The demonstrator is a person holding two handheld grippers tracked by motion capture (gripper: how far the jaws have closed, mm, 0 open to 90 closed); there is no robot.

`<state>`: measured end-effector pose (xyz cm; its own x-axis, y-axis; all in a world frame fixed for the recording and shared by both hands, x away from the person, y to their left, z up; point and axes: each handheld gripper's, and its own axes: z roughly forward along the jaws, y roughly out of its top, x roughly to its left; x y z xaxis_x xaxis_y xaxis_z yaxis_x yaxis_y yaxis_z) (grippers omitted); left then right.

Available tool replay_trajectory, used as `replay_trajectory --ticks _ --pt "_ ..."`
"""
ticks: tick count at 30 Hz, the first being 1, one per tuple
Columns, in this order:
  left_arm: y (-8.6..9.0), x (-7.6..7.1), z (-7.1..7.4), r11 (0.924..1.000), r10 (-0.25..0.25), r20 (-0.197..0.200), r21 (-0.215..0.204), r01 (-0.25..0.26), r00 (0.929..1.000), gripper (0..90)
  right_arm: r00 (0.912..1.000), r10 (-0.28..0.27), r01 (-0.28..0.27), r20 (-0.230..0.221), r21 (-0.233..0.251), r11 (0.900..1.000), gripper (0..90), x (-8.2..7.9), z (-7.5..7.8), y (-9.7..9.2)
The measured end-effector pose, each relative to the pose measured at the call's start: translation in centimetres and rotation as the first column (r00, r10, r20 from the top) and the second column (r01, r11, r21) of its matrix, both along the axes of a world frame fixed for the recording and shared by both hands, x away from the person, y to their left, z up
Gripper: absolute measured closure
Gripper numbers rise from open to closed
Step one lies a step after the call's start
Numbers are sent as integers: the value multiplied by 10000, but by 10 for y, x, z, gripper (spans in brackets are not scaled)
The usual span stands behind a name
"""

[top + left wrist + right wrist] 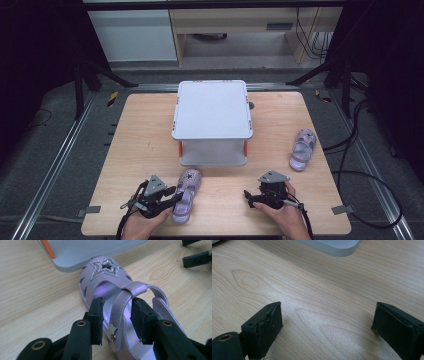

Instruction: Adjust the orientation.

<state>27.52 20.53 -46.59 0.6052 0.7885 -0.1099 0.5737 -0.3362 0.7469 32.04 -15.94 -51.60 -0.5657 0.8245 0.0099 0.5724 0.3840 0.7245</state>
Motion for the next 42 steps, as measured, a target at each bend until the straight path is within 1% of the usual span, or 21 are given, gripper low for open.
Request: replay_trajectory --ticks 2,4,5,8,9,11,13,14,16,19,21,24,28,33,39,42 --pt "0 1 1 10000 -54 26 6 54 10000 598 10000 78 -78 20 -29 10000 118 0 1 0" --pt "0 3 0 9998 -172 -68 50 173 9998 605 9999 117 -117 -4 -26 9999 132 0 1 1" --pt "-1 4 -1 9996 -245 -124 103 246 9996 619 9999 141 -141 1 -28 9999 136 0 1 1" --pt "-1 6 -1 9994 -340 -156 37 340 9993 679 9999 153 -153 -19 -22 9999 138 0 1 2" --pt "-2 6 -1 9992 -379 -141 76 380 9992 697 9999 169 -169 -2 -29 9999 139 0 1 1" --pt "-4 6 -1 9991 -429 -177 41 430 9989 710 9999 173 -173 -1 -29 9998 139 0 1 1" --pt "-5 7 -1 9991 -424 -238 4 424 9988 718 9998 175 -176 -5 -27 9998 139 0 1 1" --pt "-5 7 -1 9992 -386 -298 -95 383 9988 720 9998 179 -179 -6 -26 9998 139 0 1 1" --pt "-6 7 0 9994 -351 -290 -59 350 9990 725 9998 170 -170 -41 -11 9999 139 0 2 1" --pt "-6 7 1 9996 -284 -240 -55 283 9993 761 9998 170 -170 -49 -9 9999 141 0 2 1" --pt "-7 7 0 9995 -288 -297 -117 284 9991 770 9998 178 -178 -49 -10 9998 141 0 2 1" --pt "-8 6 1 9996 -262 -119 66 263 9996 771 9998 193 -193 -45 -20 9998 142 0 2 1" --pt "-8 6 0 9998 -217 -193 -58 216 9996 773 9998 211 -211 -52 -15 9998 146 0 2 1" --pt "-7 6 0 9999 -73 -94 -117 71 9999 784 9997 230 -230 -53 -24 9997 153 0 2 1" --pt "-6 6 3 10000 1 -20 -86 -1 10000 796 9997 251 -251 -50 -33 9997 159 0 2 1" --pt "-5 7 5 9999 60 -1 -137 -60 10000 802 9996 262 -263 -66 -43 9996 161 0 3 1"
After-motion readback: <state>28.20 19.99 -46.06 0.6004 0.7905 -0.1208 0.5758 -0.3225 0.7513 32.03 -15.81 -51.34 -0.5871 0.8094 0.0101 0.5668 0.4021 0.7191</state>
